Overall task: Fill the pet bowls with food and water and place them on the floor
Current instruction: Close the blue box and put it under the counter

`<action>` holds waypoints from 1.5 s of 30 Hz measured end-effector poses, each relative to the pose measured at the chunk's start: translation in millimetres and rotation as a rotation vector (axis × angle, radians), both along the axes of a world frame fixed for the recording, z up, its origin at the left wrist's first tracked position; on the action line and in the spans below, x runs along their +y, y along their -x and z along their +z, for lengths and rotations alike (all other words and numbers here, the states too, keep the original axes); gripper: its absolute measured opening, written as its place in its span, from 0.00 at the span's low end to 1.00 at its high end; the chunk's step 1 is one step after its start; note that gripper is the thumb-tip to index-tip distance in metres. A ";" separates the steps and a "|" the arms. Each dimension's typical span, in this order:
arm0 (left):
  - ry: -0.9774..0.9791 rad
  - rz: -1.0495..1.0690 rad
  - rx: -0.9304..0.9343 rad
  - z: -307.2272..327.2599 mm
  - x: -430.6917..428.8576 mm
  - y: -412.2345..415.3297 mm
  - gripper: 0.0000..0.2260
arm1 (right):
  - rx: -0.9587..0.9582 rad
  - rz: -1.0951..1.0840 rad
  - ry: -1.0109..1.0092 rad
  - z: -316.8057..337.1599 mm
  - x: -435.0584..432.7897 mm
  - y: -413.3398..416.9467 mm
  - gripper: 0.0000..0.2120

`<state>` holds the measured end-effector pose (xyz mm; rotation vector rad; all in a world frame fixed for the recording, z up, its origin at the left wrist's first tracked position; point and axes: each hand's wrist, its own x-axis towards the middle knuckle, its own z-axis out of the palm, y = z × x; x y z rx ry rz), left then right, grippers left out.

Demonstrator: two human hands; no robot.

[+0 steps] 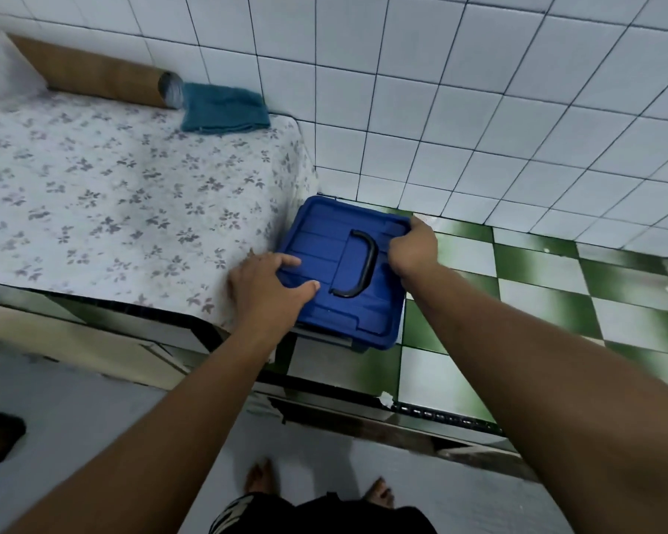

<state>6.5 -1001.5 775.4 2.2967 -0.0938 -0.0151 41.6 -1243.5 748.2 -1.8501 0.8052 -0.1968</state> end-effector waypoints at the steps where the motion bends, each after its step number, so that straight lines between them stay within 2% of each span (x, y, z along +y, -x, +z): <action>1: 0.032 0.011 0.017 -2.0 0.0 -1.0 0.15 | 0.007 0.011 0.012 -1.1 1.7 -1.6 0.30; 4: 0.105 0.032 0.055 -9.5 -1.8 -3.2 0.15 | 0.039 0.027 0.043 -6.9 4.0 -7.9 0.30; 10: 0.131 0.040 0.008 -23.5 -4.0 -3.5 0.14 | 0.071 0.043 0.100 -16.0 5.0 -14.4 0.31; 19: -0.071 0.000 0.111 -35.1 -3.1 -1.5 0.26 | 0.158 0.198 0.330 -21.7 8.1 -18.7 0.28; 25: -0.273 -0.151 0.041 -45.7 9.8 -1.0 0.28 | 0.241 0.311 0.511 -26.1 8.9 -11.8 0.34; 29: -0.444 -0.286 -0.072 -41.3 9.5 -7.2 0.29 | 0.404 0.359 0.724 -14.3 10.6 -23.9 0.35; 33: -0.404 -0.400 -0.074 -29.3 17.6 -11.0 0.28 | 0.293 0.430 0.749 -0.4 7.9 -41.0 0.40; 35: -0.439 -0.519 -0.007 -24.7 27.3 -10.8 0.32 | 0.245 0.459 0.710 7.7 9.6 -50.5 0.41; 37: -0.614 -0.664 0.092 -22.7 36.0 -10.2 0.44 | 0.258 0.478 0.671 15.2 12.2 -62.7 0.39; 39: -0.769 -0.713 0.084 -25.0 39.2 -11.5 0.55 | 0.330 0.503 0.638 22.6 15.5 -72.4 0.37; 40: -0.806 -0.703 0.047 -28.7 39.3 -11.5 0.56 | 0.374 0.515 0.614 23.4 16.1 -76.0 0.36; 43: -0.796 -0.659 -0.111 -38.0 34.1 -9.9 0.48 | 0.450 0.577 0.562 27.6 17.6 -76.2 0.25; 45: -0.777 -0.659 -0.127 -39.4 32.1 -11.7 0.44 | 0.456 0.593 0.535 28.6 17.6 -75.4 0.19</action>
